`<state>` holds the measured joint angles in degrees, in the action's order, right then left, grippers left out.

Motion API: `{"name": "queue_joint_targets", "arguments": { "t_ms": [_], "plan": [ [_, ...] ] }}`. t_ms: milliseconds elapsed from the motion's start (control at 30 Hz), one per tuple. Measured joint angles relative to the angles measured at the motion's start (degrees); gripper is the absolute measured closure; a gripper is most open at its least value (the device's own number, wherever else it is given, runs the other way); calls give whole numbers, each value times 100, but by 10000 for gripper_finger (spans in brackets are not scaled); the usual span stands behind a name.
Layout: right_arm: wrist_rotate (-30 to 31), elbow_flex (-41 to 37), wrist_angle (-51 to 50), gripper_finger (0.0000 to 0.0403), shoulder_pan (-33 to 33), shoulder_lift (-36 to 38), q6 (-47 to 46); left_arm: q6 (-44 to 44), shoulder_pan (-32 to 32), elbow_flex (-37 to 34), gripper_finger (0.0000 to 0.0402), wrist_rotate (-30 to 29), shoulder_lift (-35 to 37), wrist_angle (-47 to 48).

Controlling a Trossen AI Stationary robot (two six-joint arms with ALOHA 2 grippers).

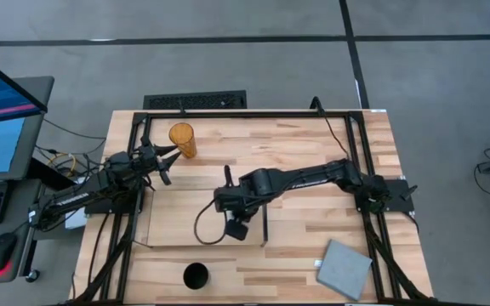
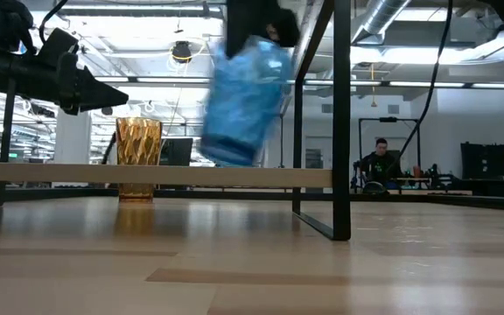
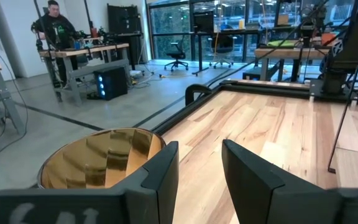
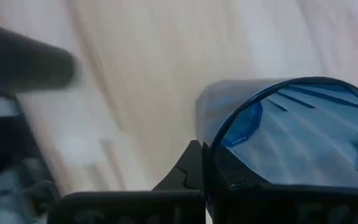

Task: Stack small to large cups/mugs on shelf
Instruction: Put the blue cup on the shelf

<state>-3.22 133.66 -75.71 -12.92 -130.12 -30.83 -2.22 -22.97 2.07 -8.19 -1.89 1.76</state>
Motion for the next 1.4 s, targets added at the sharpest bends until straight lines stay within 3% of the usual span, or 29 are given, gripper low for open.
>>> {"name": "queue_joint_targets", "arguments": {
  "t_ms": [400,700,1400],
  "plan": [
    [-90,-1,-116,393,-12,-56,92,-25,1,-2,287,-7,-183,-2],
    [-155,-32,-197,344,-9,-106,128,-23,1,0,287,-7,-232,-2],
    [-138,-29,127,338,13,-101,432,2,1,0,288,-7,-229,-2]
  ]
}}
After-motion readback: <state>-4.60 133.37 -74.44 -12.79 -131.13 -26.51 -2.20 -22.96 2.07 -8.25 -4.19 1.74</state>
